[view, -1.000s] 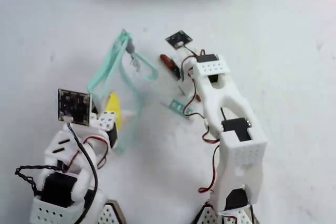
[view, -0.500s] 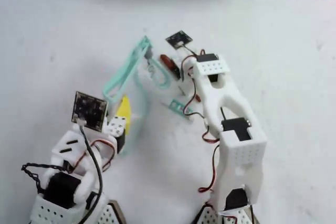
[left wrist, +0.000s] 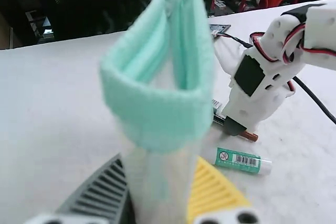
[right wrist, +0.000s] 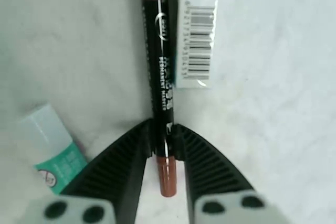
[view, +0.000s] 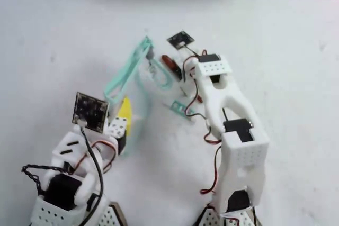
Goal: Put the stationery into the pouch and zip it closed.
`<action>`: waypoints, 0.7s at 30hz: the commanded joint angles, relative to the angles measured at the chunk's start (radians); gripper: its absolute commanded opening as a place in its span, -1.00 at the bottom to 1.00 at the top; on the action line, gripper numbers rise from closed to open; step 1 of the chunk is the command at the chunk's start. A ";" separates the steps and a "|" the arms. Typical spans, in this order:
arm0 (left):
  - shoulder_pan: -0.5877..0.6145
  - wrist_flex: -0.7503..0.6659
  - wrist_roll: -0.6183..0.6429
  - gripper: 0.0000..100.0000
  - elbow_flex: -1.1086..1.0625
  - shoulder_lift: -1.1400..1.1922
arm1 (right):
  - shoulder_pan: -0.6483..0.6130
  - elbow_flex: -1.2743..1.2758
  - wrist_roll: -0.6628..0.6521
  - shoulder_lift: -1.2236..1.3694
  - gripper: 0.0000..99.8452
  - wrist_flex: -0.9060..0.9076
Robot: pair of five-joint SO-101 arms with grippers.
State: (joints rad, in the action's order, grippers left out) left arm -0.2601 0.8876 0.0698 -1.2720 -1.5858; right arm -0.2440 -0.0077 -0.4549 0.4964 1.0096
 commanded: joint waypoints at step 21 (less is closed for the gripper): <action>-0.015 -0.025 -0.003 -0.95 0.005 -0.008 | -0.005 -0.018 -0.002 -0.002 -0.97 0.030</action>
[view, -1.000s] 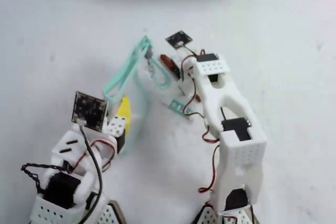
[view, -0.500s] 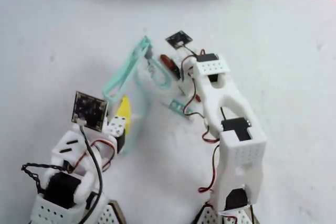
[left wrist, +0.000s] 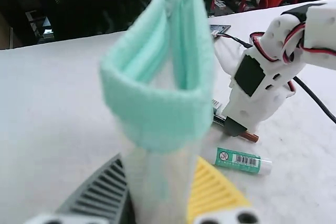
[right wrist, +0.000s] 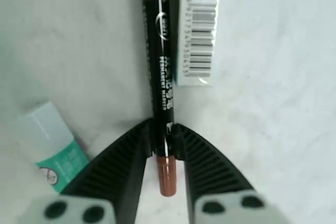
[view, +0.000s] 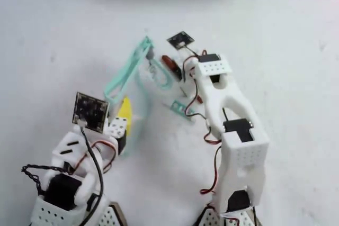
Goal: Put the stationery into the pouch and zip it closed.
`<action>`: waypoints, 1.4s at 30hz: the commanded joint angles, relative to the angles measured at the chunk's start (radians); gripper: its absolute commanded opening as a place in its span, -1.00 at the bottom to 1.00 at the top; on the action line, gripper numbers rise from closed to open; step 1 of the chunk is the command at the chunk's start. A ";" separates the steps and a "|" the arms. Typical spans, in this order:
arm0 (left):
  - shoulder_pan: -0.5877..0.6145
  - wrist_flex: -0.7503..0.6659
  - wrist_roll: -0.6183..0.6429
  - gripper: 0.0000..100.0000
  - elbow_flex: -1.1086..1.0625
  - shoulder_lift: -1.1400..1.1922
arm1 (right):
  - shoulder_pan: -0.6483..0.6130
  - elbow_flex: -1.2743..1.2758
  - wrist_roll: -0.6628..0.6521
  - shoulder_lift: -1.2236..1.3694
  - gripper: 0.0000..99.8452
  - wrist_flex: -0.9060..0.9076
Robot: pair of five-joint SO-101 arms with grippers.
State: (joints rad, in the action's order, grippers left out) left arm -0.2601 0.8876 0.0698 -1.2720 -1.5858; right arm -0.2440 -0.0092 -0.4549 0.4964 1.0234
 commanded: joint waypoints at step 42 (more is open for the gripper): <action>-0.084 -0.031 -0.008 -0.95 -0.021 -0.008 | -0.002 -0.017 0.003 -0.001 -0.97 0.002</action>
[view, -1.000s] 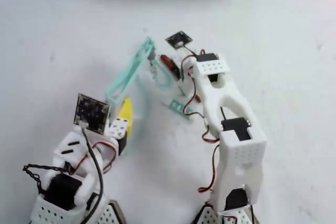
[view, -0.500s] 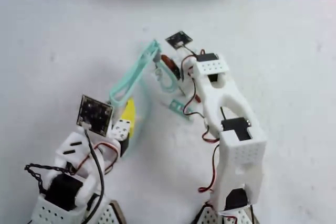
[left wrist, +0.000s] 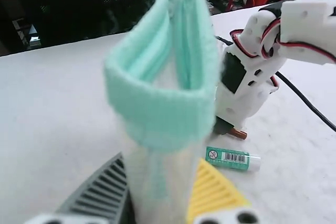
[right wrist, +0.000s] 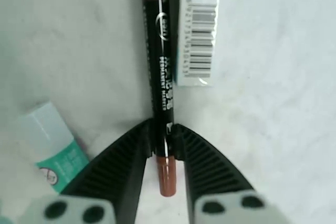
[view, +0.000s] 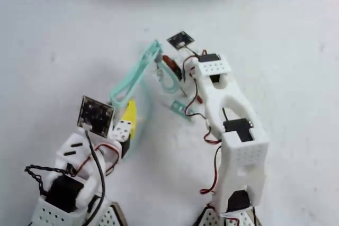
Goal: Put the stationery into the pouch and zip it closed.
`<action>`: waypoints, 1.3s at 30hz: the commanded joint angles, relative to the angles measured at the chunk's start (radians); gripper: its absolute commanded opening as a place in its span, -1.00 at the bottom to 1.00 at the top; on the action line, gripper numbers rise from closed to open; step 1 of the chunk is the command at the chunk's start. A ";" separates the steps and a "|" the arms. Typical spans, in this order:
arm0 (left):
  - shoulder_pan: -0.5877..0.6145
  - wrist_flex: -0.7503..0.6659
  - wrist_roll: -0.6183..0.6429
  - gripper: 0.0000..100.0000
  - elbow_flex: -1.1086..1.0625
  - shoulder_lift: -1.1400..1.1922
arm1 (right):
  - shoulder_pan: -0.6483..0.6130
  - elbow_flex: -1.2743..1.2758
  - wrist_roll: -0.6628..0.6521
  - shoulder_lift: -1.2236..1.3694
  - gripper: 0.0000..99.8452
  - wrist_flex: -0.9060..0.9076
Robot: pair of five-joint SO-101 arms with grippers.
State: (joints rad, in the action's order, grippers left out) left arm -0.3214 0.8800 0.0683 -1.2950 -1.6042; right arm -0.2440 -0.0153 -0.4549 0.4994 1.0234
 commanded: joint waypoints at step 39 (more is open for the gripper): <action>-0.024 -0.023 -0.003 -0.95 0.008 0.010 | -0.205 0.244 0.249 -1.569 -0.97 0.096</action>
State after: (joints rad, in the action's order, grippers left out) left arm -0.3214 0.8800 0.0683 -1.2950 -1.6042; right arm -0.3821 0.2317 -0.2478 -1.0303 1.1799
